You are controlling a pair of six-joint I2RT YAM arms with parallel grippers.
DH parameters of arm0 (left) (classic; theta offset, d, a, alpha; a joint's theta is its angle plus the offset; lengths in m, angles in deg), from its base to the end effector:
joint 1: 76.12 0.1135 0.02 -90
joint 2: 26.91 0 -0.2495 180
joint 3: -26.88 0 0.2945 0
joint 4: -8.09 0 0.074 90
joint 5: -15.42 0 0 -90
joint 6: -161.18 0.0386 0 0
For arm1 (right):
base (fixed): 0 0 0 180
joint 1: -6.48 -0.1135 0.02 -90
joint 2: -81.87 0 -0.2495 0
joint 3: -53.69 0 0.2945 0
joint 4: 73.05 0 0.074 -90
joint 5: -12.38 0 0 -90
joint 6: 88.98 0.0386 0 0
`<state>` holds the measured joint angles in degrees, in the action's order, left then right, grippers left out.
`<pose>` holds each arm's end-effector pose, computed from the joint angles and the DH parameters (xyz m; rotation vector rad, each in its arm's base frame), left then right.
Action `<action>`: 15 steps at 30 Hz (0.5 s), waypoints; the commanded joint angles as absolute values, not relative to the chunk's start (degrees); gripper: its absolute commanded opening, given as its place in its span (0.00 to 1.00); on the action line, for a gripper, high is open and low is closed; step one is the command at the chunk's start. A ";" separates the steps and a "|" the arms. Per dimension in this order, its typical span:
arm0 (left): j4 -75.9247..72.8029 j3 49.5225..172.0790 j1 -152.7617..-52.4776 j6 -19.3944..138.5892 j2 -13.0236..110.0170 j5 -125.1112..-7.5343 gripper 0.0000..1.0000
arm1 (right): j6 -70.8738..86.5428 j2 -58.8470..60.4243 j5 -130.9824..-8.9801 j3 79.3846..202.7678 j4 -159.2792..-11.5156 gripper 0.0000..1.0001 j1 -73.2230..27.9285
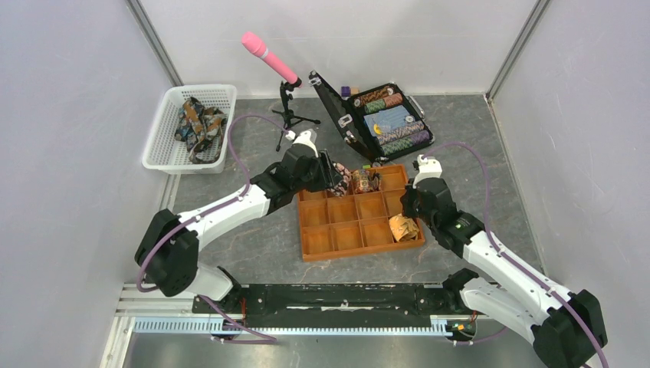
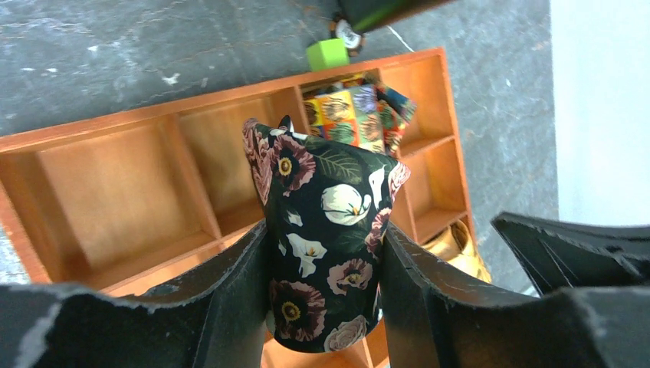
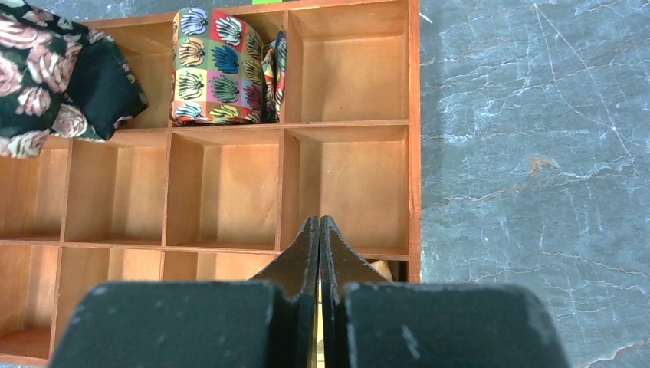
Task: Roll the ties
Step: Place the tie in the storage box.
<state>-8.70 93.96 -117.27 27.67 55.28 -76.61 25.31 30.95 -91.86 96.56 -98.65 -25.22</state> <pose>0.2765 -0.2398 0.2244 -0.0683 2.2423 -0.8097 0.2152 0.1217 0.2042 0.0046 2.1531 0.3032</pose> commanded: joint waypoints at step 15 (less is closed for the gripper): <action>-8.48 92.03 -114.52 26.31 59.18 -88.85 0.56 | 27.13 31.77 -90.25 94.49 -97.38 0.00 -24.88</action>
